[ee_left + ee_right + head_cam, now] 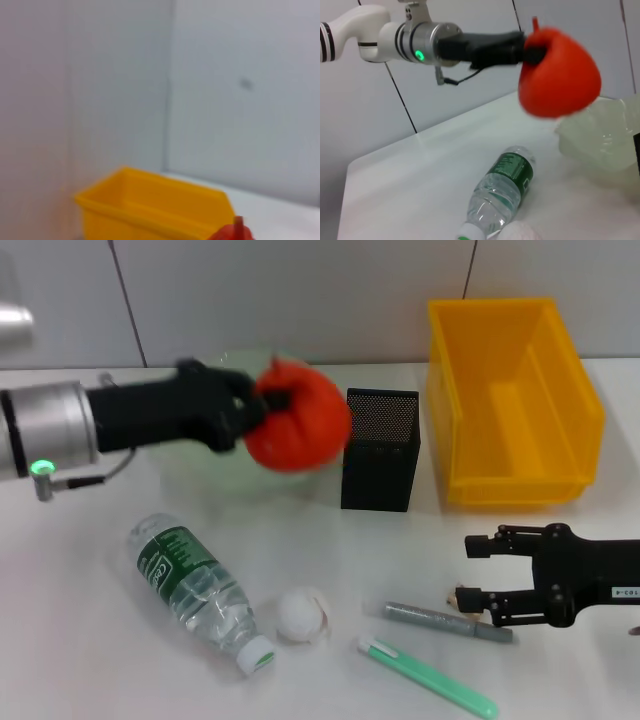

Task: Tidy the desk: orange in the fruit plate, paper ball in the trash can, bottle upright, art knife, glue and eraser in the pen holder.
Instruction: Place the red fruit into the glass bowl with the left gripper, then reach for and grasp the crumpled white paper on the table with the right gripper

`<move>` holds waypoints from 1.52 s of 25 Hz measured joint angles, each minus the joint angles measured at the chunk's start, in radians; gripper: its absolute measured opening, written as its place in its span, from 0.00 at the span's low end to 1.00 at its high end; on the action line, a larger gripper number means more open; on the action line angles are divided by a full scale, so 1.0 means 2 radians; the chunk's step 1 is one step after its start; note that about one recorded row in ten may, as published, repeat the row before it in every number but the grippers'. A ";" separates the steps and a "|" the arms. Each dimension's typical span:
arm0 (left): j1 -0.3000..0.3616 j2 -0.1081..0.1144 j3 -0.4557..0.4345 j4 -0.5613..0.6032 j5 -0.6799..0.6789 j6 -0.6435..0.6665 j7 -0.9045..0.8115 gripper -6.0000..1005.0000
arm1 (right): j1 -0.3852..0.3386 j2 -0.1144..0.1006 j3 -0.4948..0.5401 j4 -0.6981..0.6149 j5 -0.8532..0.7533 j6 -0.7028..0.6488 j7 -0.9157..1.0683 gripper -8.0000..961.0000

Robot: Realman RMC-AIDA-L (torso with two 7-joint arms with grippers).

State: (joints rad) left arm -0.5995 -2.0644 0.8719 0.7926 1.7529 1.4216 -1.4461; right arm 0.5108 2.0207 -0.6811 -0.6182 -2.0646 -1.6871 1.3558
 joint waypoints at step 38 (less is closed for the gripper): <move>-0.045 0.000 0.003 -0.160 -0.114 -0.229 0.059 0.59 | 0.002 0.004 -0.003 -0.001 0.000 0.000 -0.003 0.82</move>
State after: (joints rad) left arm -0.6891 -2.0648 0.8772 0.4722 1.5243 0.9638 -1.3281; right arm 0.5139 2.0279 -0.6876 -0.6195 -2.0648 -1.6872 1.3489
